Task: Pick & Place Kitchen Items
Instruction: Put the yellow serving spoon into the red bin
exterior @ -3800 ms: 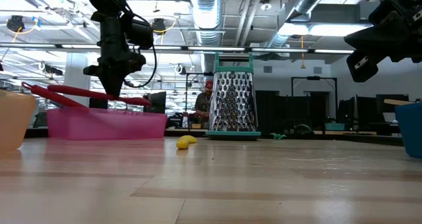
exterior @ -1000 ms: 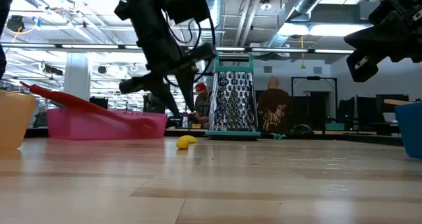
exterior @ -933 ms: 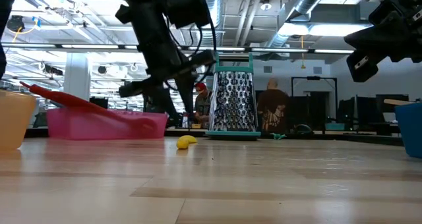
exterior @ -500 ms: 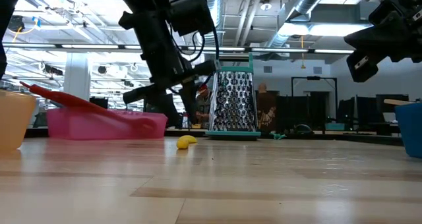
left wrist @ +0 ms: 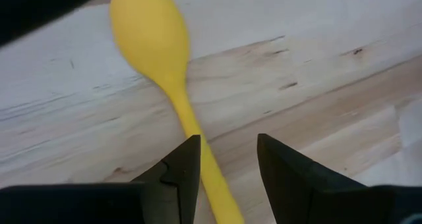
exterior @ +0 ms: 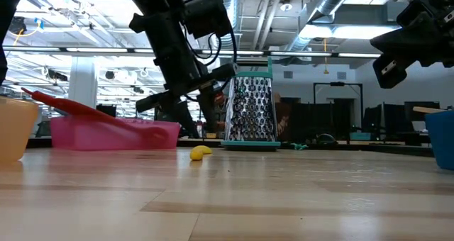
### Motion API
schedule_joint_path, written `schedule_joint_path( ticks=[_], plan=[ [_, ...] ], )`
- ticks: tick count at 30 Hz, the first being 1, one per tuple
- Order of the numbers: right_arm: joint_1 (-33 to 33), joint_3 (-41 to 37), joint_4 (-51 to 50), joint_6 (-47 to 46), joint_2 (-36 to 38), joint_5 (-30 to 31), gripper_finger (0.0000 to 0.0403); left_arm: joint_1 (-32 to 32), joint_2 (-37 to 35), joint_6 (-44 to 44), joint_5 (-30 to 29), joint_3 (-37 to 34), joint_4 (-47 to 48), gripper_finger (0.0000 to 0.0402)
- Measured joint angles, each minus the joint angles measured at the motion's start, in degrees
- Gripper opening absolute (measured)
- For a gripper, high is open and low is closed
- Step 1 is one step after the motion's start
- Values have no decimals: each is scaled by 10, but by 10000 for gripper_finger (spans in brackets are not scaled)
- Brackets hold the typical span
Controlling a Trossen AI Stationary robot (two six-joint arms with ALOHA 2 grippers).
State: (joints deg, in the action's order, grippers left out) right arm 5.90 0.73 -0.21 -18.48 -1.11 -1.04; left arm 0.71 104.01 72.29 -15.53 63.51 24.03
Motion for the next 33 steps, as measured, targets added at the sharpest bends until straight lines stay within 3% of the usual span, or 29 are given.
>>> schedule_joint_path(
  ticks=[27, 33],
  plan=[
    [0, 0, 0, 0, 0, 0, 10, -20, 1, 0, -11, -26, -11, 134],
    [0, 0, 0, 0, 0, 0, 10, -22, 39, -5, 13, -25, -41, 134]
  ],
)
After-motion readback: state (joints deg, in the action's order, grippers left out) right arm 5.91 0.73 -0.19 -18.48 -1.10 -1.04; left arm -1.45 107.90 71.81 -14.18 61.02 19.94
